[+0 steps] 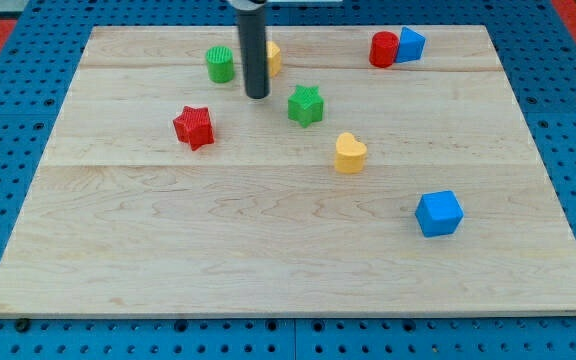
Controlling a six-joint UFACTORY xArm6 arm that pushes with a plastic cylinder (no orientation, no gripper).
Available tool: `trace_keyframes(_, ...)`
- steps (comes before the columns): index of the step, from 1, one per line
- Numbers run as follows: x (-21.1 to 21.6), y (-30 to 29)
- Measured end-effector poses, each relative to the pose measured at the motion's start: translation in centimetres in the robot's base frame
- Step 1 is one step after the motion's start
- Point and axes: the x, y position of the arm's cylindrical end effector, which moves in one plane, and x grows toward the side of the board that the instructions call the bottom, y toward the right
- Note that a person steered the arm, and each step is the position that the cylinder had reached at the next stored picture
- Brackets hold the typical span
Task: Push the red star towards the center left of the board
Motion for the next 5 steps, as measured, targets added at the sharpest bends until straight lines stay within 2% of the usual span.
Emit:
trace_keyframes(1, 3.2, -0.5)
trace_keyframes(2, 4.6, -3.1)
trace_keyframes(5, 5.7, -12.8)
